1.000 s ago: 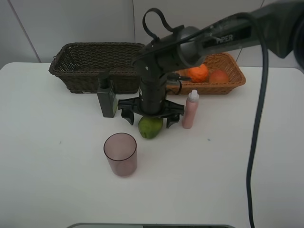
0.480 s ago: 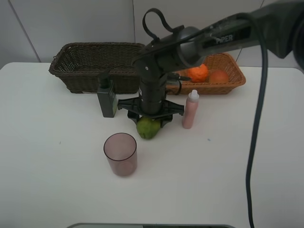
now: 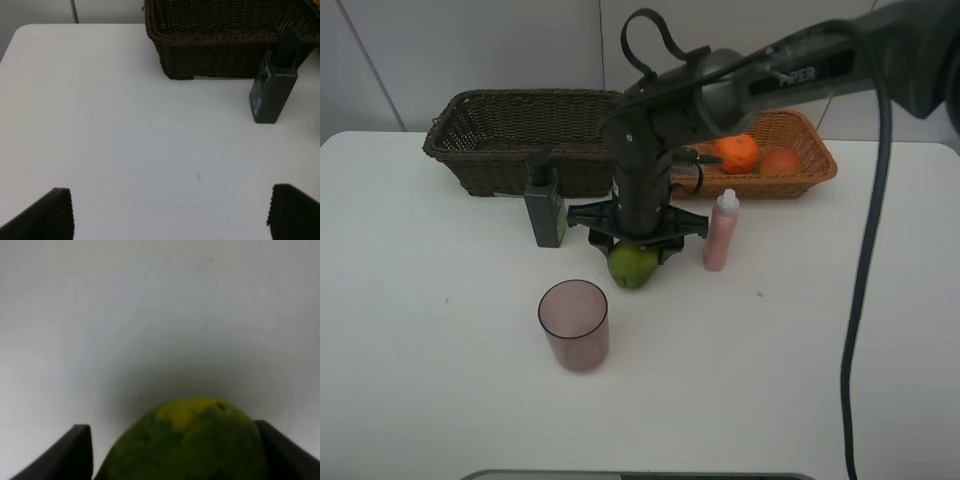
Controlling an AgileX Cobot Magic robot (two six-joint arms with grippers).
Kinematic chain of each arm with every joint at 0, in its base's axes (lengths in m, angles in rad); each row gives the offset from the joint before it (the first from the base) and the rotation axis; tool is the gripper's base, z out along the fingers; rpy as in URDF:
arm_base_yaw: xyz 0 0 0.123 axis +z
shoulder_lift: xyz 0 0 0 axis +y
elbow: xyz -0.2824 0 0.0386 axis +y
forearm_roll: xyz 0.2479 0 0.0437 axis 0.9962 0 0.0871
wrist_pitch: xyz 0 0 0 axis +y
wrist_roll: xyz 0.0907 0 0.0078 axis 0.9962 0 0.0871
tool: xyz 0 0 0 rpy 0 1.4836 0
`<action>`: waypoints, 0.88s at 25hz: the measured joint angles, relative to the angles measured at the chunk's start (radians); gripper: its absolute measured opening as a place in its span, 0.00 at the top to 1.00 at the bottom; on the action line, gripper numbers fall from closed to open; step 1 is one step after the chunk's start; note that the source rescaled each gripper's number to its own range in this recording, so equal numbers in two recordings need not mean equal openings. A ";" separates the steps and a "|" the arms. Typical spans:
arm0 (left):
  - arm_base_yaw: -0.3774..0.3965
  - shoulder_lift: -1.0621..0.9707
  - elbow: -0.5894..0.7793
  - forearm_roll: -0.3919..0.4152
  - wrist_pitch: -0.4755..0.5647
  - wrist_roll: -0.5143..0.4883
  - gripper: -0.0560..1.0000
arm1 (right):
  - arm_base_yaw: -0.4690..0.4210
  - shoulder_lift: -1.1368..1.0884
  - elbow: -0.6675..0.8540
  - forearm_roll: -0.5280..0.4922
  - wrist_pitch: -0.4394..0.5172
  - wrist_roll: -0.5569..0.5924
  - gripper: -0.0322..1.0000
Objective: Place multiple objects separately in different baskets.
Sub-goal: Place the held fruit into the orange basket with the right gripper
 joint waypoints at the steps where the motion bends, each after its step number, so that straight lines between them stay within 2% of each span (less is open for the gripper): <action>1: 0.000 0.000 0.000 0.000 0.000 0.000 0.00 | 0.000 -0.006 -0.015 0.000 0.014 -0.023 0.50; 6: 0.000 0.000 0.000 0.000 0.000 0.000 0.00 | 0.000 -0.028 -0.139 0.000 0.128 -0.197 0.50; 13: 0.000 0.000 0.000 0.000 0.000 0.000 0.00 | -0.016 -0.028 -0.309 0.001 0.278 -0.534 0.50; 17: 0.000 0.000 0.000 0.000 0.000 0.000 0.00 | -0.071 -0.028 -0.377 0.000 0.299 -0.673 0.50; 22: 0.000 0.000 0.000 0.000 0.000 0.000 0.00 | -0.173 -0.028 -0.399 -0.008 0.262 -0.729 0.50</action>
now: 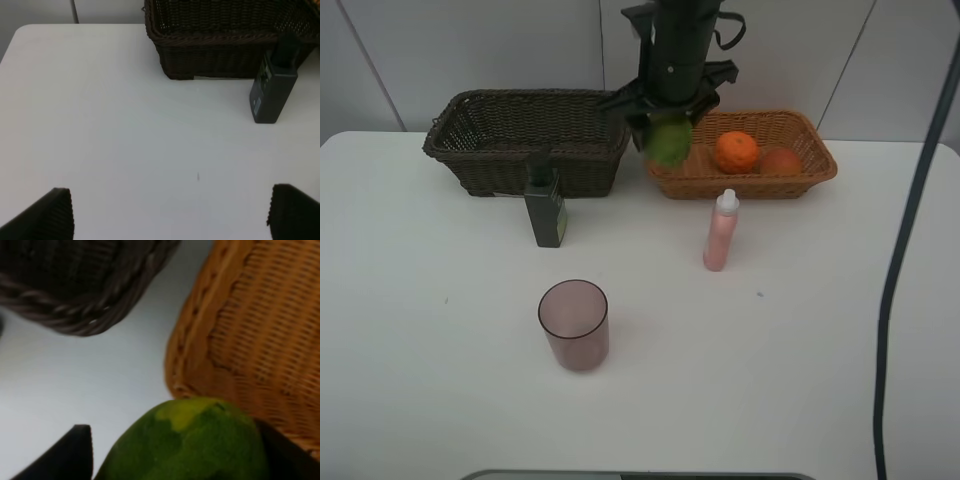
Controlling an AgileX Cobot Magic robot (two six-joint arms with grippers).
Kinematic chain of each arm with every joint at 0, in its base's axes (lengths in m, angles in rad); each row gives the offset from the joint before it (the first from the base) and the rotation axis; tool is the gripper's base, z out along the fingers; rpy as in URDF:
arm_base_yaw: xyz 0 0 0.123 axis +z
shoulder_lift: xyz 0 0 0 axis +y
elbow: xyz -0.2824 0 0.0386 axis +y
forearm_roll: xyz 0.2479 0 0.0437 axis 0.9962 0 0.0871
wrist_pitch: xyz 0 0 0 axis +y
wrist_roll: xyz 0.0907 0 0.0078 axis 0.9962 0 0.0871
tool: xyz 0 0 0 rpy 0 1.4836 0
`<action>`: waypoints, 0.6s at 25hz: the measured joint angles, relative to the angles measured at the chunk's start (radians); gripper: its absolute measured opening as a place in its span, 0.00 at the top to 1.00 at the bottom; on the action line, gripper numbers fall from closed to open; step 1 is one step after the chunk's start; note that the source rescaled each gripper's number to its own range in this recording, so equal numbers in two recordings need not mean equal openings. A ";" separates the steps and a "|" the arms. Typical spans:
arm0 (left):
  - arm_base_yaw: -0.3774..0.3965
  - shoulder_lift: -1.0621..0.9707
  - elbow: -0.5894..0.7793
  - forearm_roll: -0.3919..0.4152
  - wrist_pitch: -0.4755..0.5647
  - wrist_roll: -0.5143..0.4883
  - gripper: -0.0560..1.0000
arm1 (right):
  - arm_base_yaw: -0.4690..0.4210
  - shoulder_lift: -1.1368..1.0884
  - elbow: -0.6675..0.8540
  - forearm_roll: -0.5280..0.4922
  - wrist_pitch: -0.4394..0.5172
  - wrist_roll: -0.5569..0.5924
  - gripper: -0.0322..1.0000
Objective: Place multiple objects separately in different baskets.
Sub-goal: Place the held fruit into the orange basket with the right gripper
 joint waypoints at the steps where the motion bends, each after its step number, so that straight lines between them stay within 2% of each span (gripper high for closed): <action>1: 0.000 0.000 0.000 0.000 0.000 0.000 0.00 | -0.017 0.000 0.000 -0.003 -0.013 -0.004 0.50; 10: 0.000 0.000 0.000 0.000 0.000 0.000 0.00 | -0.147 0.015 -0.001 -0.027 -0.219 -0.011 0.50; 15: 0.000 0.000 0.000 0.000 0.000 0.000 0.00 | -0.179 0.068 -0.001 -0.034 -0.281 -0.011 0.50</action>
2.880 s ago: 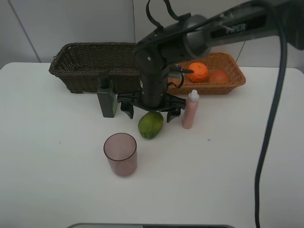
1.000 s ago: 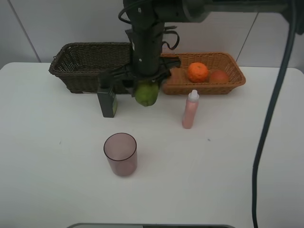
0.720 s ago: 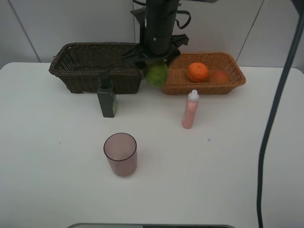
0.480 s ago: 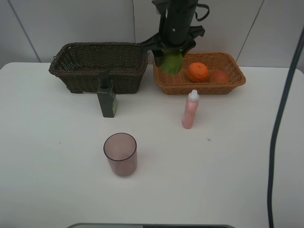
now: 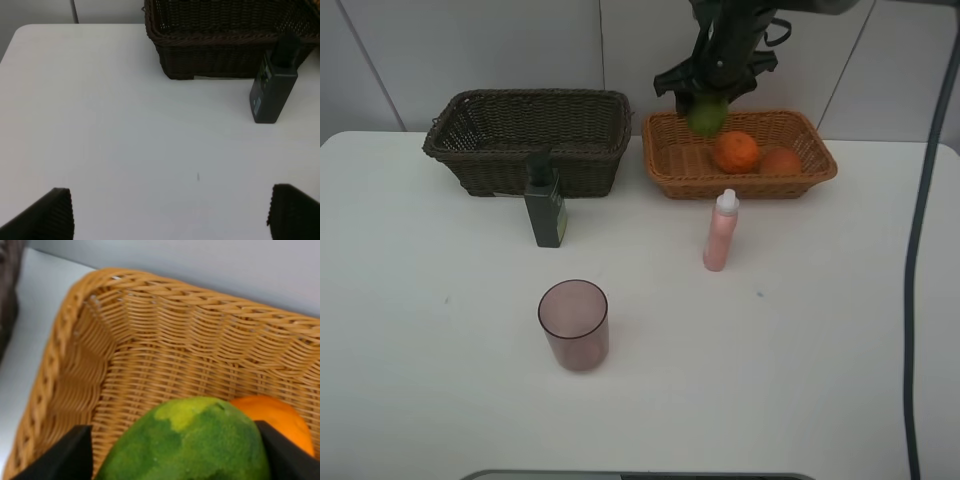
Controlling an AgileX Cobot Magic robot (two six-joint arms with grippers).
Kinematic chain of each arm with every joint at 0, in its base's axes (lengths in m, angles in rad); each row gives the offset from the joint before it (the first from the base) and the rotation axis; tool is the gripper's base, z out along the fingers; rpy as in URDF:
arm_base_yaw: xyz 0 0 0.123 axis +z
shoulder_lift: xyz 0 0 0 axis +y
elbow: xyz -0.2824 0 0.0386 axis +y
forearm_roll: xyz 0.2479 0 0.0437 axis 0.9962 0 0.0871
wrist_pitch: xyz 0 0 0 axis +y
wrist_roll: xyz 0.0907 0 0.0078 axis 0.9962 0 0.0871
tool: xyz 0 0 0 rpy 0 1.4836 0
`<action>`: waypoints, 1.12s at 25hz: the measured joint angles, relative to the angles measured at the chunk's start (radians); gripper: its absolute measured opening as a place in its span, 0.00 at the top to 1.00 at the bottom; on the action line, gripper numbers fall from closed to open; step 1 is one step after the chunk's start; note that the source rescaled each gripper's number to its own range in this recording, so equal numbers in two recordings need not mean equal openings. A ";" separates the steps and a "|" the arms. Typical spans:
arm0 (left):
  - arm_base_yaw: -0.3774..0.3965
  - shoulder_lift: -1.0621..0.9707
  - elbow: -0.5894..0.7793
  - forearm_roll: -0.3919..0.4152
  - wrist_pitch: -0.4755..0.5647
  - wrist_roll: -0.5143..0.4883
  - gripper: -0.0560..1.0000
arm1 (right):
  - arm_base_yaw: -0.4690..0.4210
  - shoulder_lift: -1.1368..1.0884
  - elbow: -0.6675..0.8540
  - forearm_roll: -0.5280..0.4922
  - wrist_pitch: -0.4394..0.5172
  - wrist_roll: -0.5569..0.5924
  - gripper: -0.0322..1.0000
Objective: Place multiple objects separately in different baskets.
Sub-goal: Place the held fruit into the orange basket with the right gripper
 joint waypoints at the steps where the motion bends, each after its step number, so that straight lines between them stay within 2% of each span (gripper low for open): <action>1: 0.000 0.000 0.000 0.000 0.000 0.000 0.00 | -0.004 0.014 0.000 0.000 -0.007 0.000 0.50; 7: 0.000 0.000 0.000 0.000 0.000 0.000 0.00 | -0.010 0.077 0.000 0.018 -0.065 0.000 0.50; 15: 0.000 0.000 0.000 0.000 0.000 0.000 0.00 | -0.010 0.106 -0.001 0.042 -0.073 0.000 0.50; 17: 0.000 0.000 0.000 0.000 0.000 0.000 0.00 | -0.010 0.106 -0.001 0.042 -0.073 0.000 0.39; 19: 0.000 0.000 0.000 0.000 0.000 0.000 0.00 | -0.010 0.106 -0.001 0.042 -0.073 0.000 0.19; 21: 0.000 0.000 0.000 0.000 0.000 0.000 0.00 | -0.009 0.106 -0.001 0.042 -0.065 0.000 0.07; 23: 0.000 0.000 0.000 0.000 0.000 0.000 0.00 | -0.006 0.105 -0.001 0.042 -0.052 0.000 0.03; 28: 0.000 0.000 0.000 0.000 0.000 0.000 0.00 | 0.012 0.055 -0.001 0.048 0.002 0.000 0.00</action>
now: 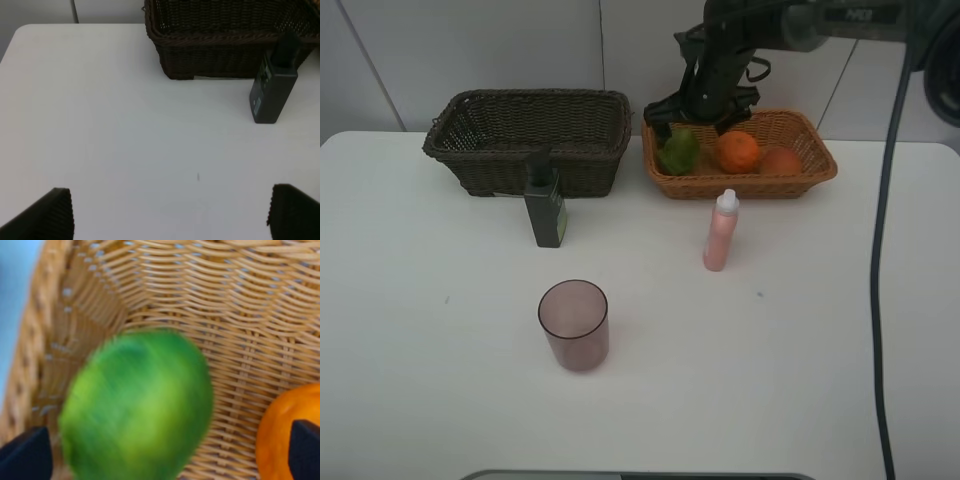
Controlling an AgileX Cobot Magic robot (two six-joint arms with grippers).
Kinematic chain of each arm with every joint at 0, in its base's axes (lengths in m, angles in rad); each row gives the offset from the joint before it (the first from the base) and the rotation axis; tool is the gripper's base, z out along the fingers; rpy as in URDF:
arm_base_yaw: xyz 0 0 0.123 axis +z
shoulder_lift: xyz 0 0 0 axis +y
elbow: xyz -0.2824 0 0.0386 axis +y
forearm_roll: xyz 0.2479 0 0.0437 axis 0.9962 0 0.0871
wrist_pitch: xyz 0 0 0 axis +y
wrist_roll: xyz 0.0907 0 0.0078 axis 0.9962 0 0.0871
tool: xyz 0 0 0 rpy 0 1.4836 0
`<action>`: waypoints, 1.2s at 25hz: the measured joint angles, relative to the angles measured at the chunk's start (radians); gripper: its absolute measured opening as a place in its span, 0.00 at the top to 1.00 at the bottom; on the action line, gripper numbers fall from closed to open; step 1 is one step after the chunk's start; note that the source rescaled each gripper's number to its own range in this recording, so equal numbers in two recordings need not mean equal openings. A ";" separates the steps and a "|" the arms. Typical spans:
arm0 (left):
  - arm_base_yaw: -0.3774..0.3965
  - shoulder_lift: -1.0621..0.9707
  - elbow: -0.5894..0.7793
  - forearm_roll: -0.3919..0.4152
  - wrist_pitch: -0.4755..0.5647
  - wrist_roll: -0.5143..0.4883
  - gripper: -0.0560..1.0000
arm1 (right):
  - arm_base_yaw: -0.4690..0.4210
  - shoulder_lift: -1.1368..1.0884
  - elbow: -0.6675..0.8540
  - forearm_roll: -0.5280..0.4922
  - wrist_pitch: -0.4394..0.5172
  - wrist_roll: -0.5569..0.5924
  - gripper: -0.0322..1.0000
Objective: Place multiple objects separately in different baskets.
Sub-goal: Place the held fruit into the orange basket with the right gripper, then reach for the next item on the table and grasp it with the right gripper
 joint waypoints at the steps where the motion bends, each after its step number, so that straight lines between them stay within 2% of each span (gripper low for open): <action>1: 0.000 0.000 0.000 0.000 0.000 0.000 0.00 | 0.004 -0.021 0.000 0.002 0.018 0.000 0.00; 7: 0.000 0.000 0.000 0.000 0.000 0.000 0.00 | 0.029 -0.145 0.025 0.027 0.193 0.005 0.00; 10: 0.000 0.000 0.000 0.000 0.000 0.000 0.00 | 0.035 -0.225 0.130 0.042 0.202 0.059 0.00; 17: 0.000 0.000 0.000 0.000 0.000 0.000 0.00 | 0.035 -0.407 0.489 0.047 0.095 0.206 0.00; 21: 0.000 0.000 0.000 0.000 0.000 0.000 0.00 | 0.035 -0.431 0.628 0.047 0.034 0.256 0.00; 26: 0.000 0.000 0.000 0.000 0.000 0.000 0.00 | 0.035 -0.428 0.720 0.047 -0.106 0.302 0.00; 30: 0.000 0.000 0.000 0.000 0.000 0.000 0.00 | 0.035 -0.410 0.726 0.046 -0.152 0.328 0.00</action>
